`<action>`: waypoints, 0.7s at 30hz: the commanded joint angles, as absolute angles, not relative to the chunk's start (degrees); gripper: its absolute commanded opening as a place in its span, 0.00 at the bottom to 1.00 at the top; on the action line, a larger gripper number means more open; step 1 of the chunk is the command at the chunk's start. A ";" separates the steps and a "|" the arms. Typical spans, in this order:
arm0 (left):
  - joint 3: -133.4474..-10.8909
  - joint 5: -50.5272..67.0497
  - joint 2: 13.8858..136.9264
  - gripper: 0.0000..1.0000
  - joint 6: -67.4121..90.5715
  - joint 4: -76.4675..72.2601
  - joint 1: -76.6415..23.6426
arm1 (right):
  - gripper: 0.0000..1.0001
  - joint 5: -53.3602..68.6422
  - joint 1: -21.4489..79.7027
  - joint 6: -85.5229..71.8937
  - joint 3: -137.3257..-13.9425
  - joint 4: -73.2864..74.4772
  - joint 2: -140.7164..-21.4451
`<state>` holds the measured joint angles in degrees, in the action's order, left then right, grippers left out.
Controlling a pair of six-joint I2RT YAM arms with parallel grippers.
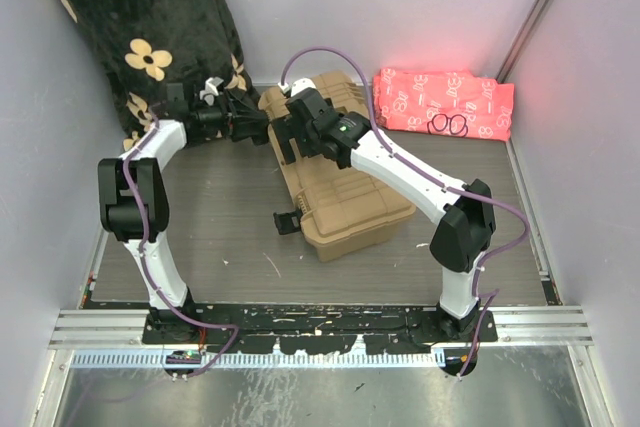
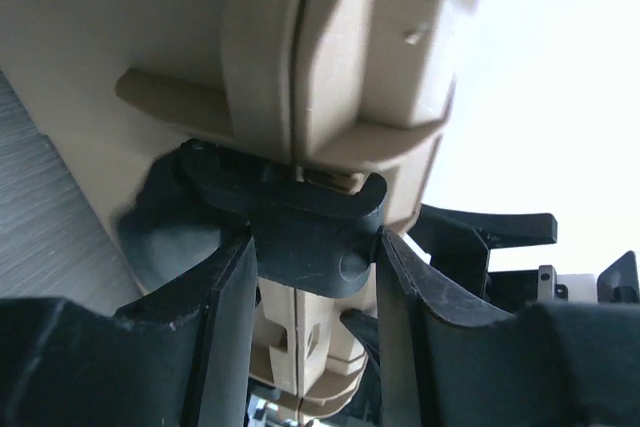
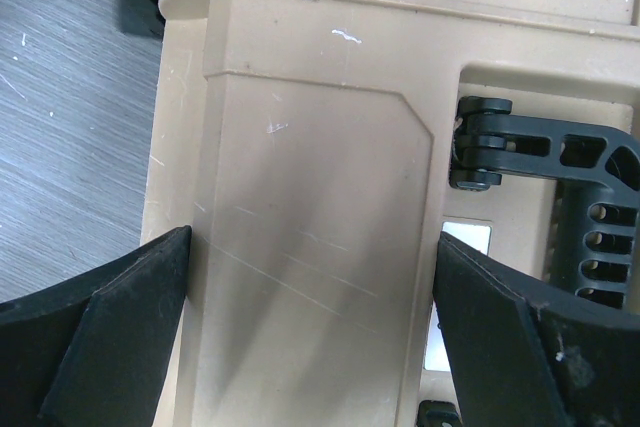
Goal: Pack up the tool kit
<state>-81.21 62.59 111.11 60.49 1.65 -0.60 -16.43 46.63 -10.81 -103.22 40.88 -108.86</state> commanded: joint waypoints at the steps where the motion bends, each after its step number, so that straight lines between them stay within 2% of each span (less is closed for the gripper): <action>1: -96.67 69.73 102.72 0.00 42.70 25.21 -0.70 | 0.89 5.09 49.39 -13.81 -95.13 62.08 -121.82; 5: -103.05 68.14 105.31 0.00 36.69 38.88 -0.70 | 0.89 5.36 49.39 -14.02 -94.47 61.47 -121.61; 12: -108.13 64.33 109.16 0.00 29.61 52.86 -1.93 | 0.89 5.62 49.40 -14.53 -93.50 60.65 -121.22; 16: -115.87 61.13 114.16 0.00 22.57 65.40 -3.45 | 0.89 5.71 49.48 -14.68 -92.46 60.04 -120.65; 21: -119.39 57.82 117.67 0.00 21.50 68.69 -4.29 | 0.89 5.64 49.48 -15.10 -91.39 59.34 -120.01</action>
<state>-114.96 51.27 118.96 26.63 62.06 -1.76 -12.97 47.72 -7.84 -102.04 38.96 -108.47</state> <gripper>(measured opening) 0.434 0.971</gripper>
